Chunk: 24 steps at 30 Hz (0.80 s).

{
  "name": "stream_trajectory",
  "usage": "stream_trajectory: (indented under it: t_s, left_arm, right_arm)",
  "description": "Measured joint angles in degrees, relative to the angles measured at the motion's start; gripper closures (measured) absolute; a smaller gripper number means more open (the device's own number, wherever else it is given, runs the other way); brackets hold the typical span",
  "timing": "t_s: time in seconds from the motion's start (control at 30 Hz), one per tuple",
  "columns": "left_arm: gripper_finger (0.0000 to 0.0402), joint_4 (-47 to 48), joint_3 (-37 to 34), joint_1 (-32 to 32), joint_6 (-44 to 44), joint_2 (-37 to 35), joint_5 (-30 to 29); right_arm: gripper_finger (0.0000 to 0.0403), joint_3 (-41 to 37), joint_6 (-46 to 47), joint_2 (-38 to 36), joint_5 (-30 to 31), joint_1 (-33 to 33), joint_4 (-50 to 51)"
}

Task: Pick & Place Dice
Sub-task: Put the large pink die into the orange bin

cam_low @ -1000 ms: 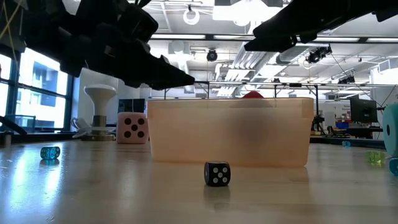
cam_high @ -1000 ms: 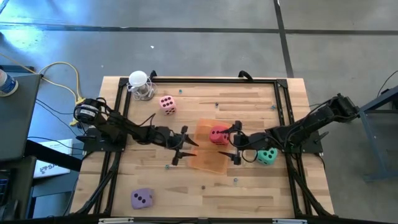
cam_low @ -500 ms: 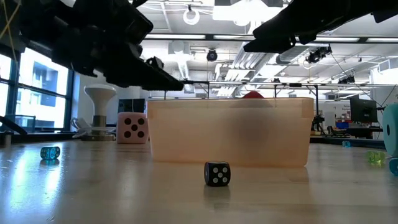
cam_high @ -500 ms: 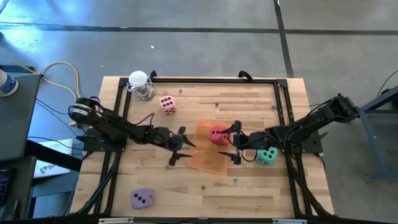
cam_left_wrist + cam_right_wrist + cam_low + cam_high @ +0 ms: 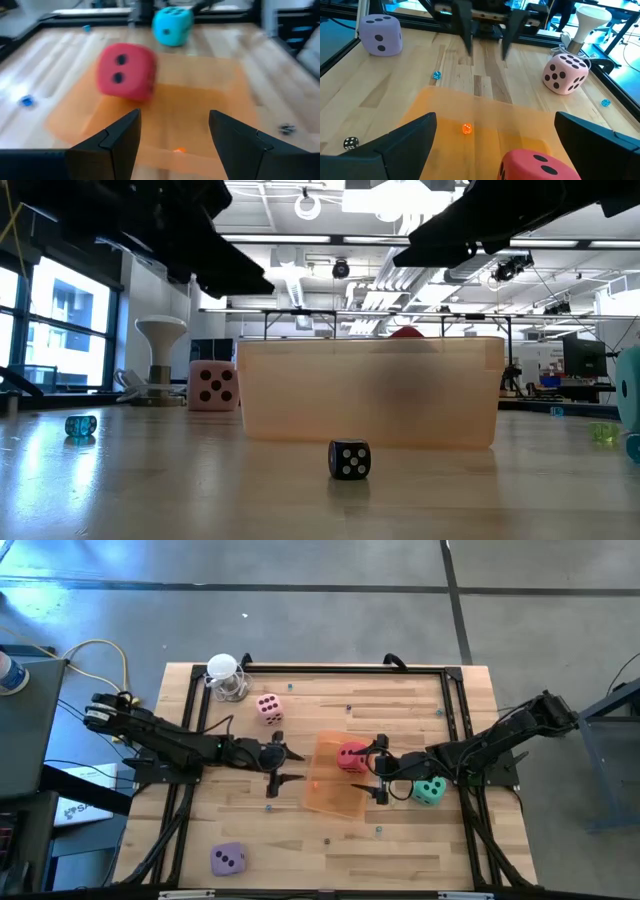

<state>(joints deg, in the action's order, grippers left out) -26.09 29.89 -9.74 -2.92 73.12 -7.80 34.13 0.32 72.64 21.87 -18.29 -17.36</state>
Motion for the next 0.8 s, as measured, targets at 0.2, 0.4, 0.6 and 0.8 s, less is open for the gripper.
stream_trajectory:
  t_s: [0.2, 0.4, 0.6, 0.8]
  left_arm:
    - [0.0176, -3.06, 0.00, -1.52, 2.89, 0.00, 5.08]
    - [0.0176, -4.11, 0.00, -3.26, 3.52, 0.00, -1.51]
    - [0.0176, -4.17, 0.00, -3.73, 2.46, 0.00, -6.99]
    - [0.0173, -4.43, 0.02, -4.36, 3.16, 0.03, -12.04]
  right_arm:
    - [0.0006, 0.00, 0.00, 0.00, -0.02, 0.03, 0.02]
    - [0.0006, 0.00, 1.07, 0.00, -0.02, 0.03, 0.02]
    - [0.0006, 0.00, 1.14, 0.00, -0.02, 0.03, 0.02]
    - [0.0006, 0.00, 1.15, 0.00, -0.02, 0.03, 0.02]
